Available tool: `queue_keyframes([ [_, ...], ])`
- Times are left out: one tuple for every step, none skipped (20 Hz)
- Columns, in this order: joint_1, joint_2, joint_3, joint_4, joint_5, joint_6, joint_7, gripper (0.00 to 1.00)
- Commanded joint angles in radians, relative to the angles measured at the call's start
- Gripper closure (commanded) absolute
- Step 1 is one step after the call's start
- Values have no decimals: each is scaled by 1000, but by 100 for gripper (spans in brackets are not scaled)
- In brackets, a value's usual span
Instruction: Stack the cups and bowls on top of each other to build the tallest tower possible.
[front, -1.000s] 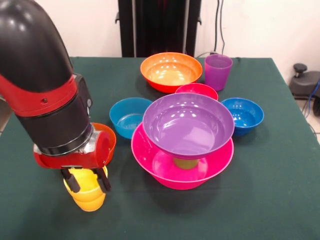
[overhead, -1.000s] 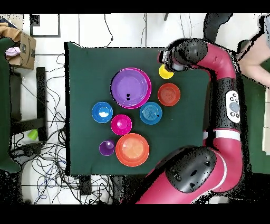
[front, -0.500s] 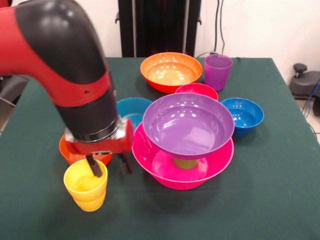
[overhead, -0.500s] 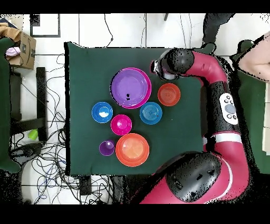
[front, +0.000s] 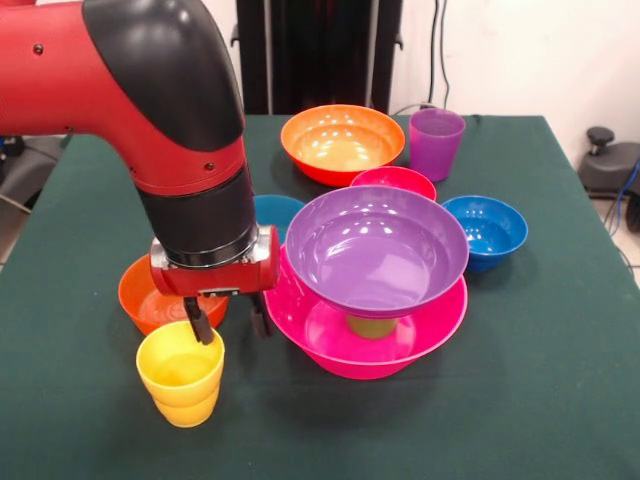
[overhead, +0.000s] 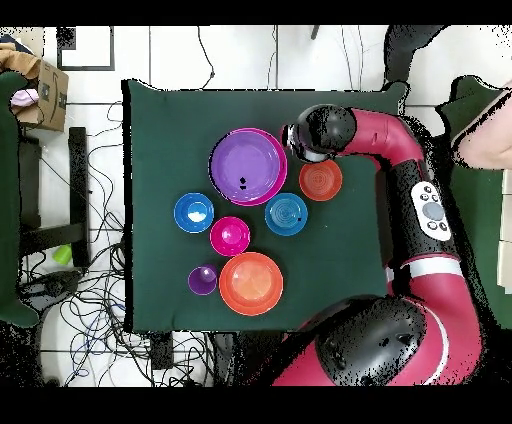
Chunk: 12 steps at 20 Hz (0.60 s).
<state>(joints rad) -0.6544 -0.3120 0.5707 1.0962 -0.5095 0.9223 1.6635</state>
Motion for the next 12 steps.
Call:
queue_keyframes([
  [-15,5,-34,71,-72,-57,-155,0],
  [-17,8,-34,68,-72,-57,-158,0],
  [-17,6,-35,72,-72,-61,-154,0],
  [-18,8,-36,73,-73,-64,-152,0],
  [-19,7,-36,76,-73,-70,-147,0],
  [-19,8,-36,75,-75,-72,-148,0],
  [-18,9,-36,72,-76,-73,-146,0],
  [-18,9,-36,70,-78,-73,-146,0],
  [-14,8,-39,69,-81,-74,-141,0],
  [-12,7,-41,68,-83,-75,-137,0],
  [-6,1,-47,73,-87,-79,-123,0],
  [-2,-2,-51,73,-89,-77,-117,0],
])
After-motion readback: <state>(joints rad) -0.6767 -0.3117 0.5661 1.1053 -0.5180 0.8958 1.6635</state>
